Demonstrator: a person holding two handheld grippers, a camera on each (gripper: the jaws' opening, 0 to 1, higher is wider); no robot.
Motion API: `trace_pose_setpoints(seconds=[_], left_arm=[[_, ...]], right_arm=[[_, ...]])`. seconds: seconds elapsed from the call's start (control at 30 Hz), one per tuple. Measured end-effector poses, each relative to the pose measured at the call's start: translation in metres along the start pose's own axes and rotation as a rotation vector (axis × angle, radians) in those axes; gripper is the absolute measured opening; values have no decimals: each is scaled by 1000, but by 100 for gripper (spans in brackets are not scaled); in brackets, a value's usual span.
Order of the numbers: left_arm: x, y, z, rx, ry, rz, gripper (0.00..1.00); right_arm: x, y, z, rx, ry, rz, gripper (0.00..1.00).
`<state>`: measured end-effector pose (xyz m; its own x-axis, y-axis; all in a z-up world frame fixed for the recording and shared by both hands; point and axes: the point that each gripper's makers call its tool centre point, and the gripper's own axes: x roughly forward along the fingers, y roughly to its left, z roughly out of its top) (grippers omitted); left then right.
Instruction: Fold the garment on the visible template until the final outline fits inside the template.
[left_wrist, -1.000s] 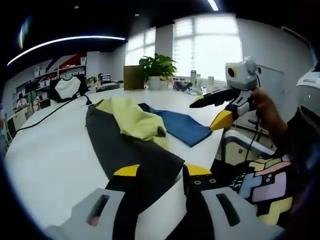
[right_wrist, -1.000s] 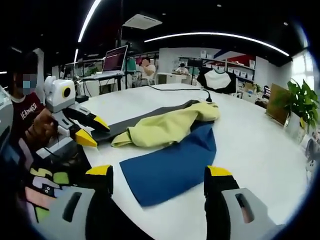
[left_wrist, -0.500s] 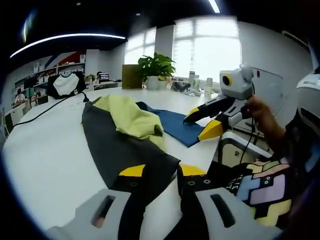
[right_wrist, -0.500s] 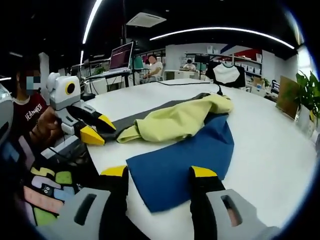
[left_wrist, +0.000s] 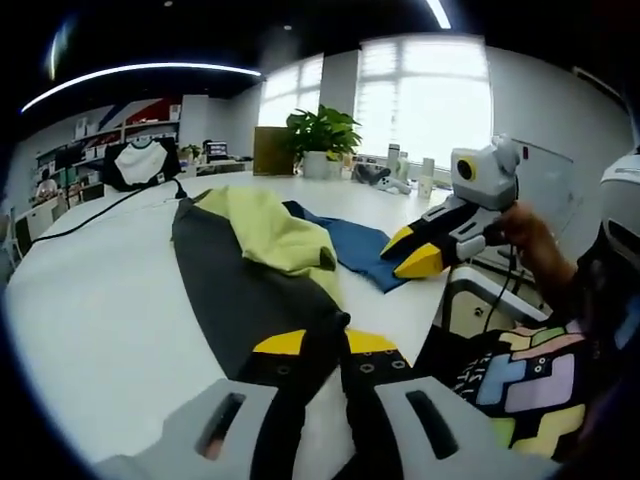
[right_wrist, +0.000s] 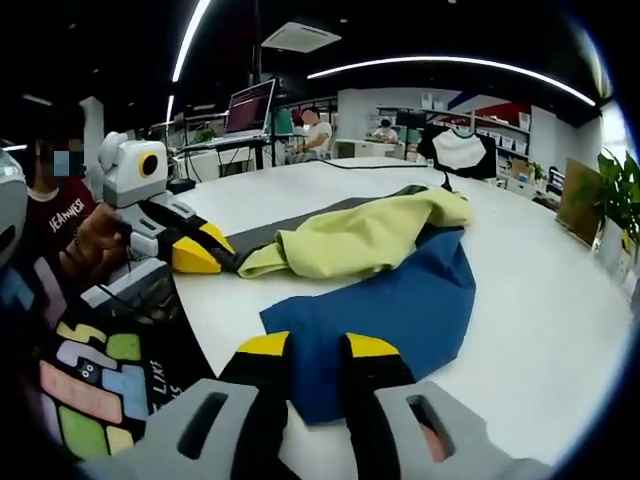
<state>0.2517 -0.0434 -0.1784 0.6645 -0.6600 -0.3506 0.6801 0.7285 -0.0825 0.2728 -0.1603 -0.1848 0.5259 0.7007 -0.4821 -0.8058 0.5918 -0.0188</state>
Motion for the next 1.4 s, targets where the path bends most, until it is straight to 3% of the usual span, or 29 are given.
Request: trace_pose_setpoints(seconds=[0.07,0.17,0.43,0.5,0.67,0.73,0.8,0.87,1.0,1.2,1.4], left_arm=[[0,0,0,0,0,1,8],[0,3,0,33,-3,21,4],[1,3,1,11,-12,17,3],[1,2,1,-2,-15,10,3],[-4,2,11,4,-33,14,3],[-5,2,14,26,-35,22,3],[-6,4,17,25,-39,38,3],[-9,6,20,23,-60,48,3],[-13,13,24,4,-73,66,3],[-16,22,33,-37,-107,83,3],[-18,25,38,-36,-120,99,3]], right_arm=[[1,-3,0,0,-14,-16,1],[1,-2,0,-13,-28,-8,0],[0,-3,1,30,-45,6,0],[0,-2,2,7,-38,7,0],[3,-3,3,10,-54,-11,0],[1,-11,8,-58,-74,-85,0],[0,-6,13,-121,-82,-86,0],[-1,-4,11,-113,-65,-72,0],[-5,-14,17,-157,-66,-140,0],[-13,-28,28,-89,-103,-164,0],[-21,-31,37,-64,-119,-142,0]])
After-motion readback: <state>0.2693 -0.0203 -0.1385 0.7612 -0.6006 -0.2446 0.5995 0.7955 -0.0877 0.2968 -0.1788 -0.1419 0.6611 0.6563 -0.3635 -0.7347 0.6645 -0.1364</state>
